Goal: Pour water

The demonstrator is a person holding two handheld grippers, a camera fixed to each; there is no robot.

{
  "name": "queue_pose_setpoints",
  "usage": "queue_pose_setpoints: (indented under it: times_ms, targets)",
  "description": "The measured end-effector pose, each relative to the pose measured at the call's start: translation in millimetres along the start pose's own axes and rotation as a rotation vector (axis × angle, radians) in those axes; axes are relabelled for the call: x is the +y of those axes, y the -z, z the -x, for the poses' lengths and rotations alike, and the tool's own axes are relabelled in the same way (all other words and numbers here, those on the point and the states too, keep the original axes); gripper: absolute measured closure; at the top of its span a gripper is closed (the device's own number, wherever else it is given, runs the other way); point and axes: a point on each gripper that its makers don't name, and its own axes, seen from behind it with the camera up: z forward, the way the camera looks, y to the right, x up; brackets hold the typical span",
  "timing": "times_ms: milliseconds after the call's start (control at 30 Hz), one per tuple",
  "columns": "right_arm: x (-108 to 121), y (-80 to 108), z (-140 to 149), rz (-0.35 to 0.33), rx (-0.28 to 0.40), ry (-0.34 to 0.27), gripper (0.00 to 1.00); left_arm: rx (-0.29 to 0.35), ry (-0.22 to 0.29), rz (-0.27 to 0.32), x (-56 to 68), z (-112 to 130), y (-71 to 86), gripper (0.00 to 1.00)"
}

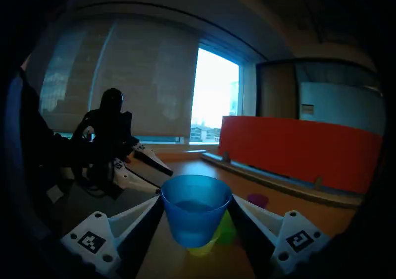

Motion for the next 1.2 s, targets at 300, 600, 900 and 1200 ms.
queue_pose_setpoints:
  times_ms: [300,600,900,1200]
  targets:
    - [5.3,4.9,-7.9,0.017,0.038,-0.002,0.09,-0.014,0.004,0.042,8.1,4.3,-13.2,0.08]
    - [11.3,10.1,-7.7,0.027,0.028,0.001,0.09,-0.042,-0.002,0.05,0.7,12.7,-32.5,0.08]
    - [17.3,13.6,-4.6,0.031,0.021,-0.006,0.09,-0.052,0.001,0.059,-3.5,15.9,-51.5,0.08]
    - [23.2,14.4,-0.1,0.033,0.017,-0.009,0.09,-0.066,-0.004,0.075,-6.1,17.9,-71.0,0.08]
